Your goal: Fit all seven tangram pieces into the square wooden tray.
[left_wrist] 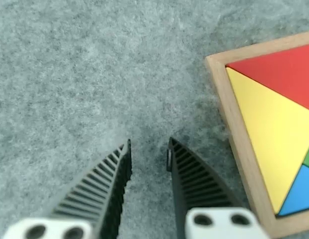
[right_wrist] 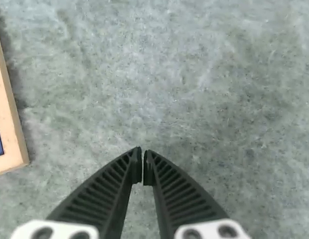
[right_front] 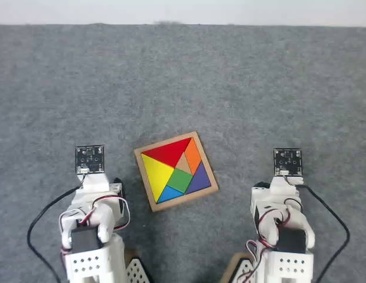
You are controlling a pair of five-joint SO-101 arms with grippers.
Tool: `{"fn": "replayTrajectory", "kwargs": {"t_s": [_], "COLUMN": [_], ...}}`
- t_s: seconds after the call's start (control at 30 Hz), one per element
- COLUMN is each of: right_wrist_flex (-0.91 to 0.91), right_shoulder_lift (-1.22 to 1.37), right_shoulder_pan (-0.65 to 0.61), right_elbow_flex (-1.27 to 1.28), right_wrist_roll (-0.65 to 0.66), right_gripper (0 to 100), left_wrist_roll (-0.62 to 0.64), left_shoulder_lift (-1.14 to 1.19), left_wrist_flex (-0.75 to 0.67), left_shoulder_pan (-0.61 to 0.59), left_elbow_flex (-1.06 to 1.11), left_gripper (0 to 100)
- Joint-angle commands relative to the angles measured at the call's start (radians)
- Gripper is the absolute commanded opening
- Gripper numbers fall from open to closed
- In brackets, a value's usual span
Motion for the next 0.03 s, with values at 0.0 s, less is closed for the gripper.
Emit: {"fn": "replayTrajectory", "kwargs": {"t_s": [0.0], "right_wrist_flex": [0.01], "right_shoulder_lift": [-0.007], "right_shoulder_pan": [0.015], "right_elbow_flex": [0.018], "right_wrist_roll": [0.015], "right_gripper": [0.6], "left_wrist_roll": [-0.005], "left_shoulder_lift": [-0.014], "left_wrist_flex": [0.002], "left_shoulder_pan": [-0.006], "left_elbow_flex": [-0.005], "left_gripper": [11]}}
